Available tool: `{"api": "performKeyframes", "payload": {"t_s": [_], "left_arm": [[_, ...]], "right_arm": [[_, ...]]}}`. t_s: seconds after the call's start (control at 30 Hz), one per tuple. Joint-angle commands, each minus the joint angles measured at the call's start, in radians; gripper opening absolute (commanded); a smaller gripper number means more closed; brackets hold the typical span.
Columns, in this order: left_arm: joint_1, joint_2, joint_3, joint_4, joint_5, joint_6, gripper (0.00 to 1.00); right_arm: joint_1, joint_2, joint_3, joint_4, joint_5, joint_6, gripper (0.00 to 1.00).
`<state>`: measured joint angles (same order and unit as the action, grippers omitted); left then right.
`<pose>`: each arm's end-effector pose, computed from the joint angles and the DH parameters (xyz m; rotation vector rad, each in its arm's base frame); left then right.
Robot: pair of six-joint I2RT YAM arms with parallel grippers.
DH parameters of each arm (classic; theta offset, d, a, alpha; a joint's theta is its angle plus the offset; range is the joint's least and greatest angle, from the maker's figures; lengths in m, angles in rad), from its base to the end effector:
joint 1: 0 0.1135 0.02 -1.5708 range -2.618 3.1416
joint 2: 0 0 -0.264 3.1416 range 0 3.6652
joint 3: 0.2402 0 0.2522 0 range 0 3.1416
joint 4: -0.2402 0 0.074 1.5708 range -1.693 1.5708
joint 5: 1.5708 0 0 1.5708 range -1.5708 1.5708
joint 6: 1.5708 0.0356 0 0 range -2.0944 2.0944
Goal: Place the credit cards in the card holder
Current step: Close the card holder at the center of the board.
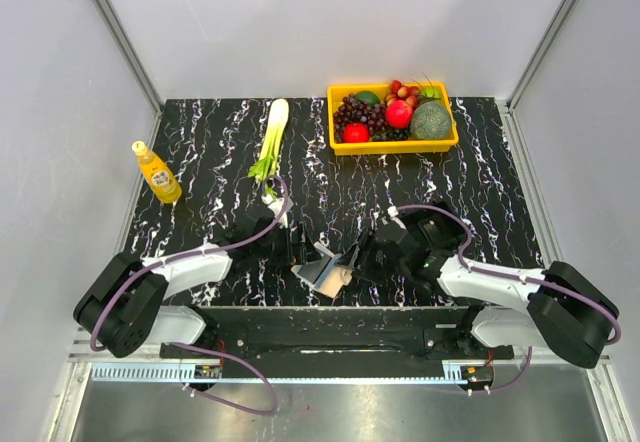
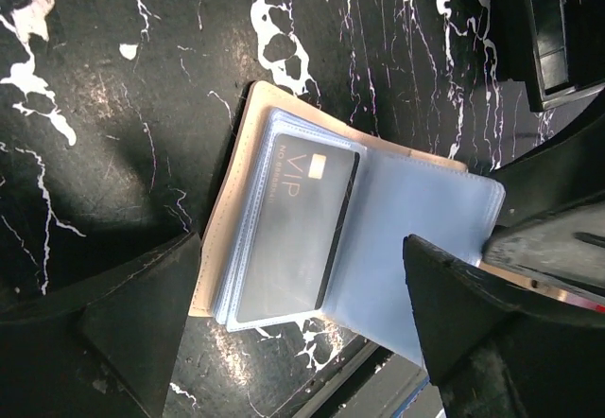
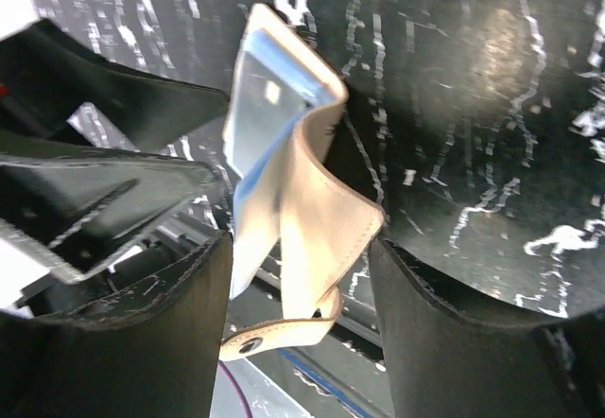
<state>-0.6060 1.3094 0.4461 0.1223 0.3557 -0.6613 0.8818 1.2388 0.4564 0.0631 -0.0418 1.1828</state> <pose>0.1867 -0.1445 0.1489 0.1280 2.4906 -1.0085 0.1466 0.1803 0.1608 0.3587 2.5263 1.0207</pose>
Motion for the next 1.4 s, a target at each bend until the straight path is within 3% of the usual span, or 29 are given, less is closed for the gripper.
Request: {"api": "performKeyframes", "payload": {"t_s": [0.0, 0.63, 0.8, 0.93, 1.37], "left_arm": [[-0.008, -0.030, -0.011, -0.015, 0.019, -0.023, 0.91], [-0.009, -0.188, -0.063, -0.003, -0.004, -0.109, 0.85], [-0.009, -0.362, -0.104, -0.105, -0.125, -0.147, 0.79], [0.000, -0.553, -0.126, -0.214, -0.247, -0.150, 0.80], [0.005, -0.628, -0.096, -0.397, -0.351, -0.156, 0.81]], "right_arm": [[-0.001, -0.030, 0.028, 0.107, 0.000, -0.035, 0.65], [-0.001, 0.192, 0.226, 0.098, -0.046, -0.097, 0.64], [0.006, 0.231, 0.310, -0.006, -0.027, -0.147, 0.52], [0.023, 0.254, 0.376, -0.055, -0.006, -0.183, 0.49], [0.109, 0.476, 0.547, -0.132, -0.059, -0.212, 0.51]]}}
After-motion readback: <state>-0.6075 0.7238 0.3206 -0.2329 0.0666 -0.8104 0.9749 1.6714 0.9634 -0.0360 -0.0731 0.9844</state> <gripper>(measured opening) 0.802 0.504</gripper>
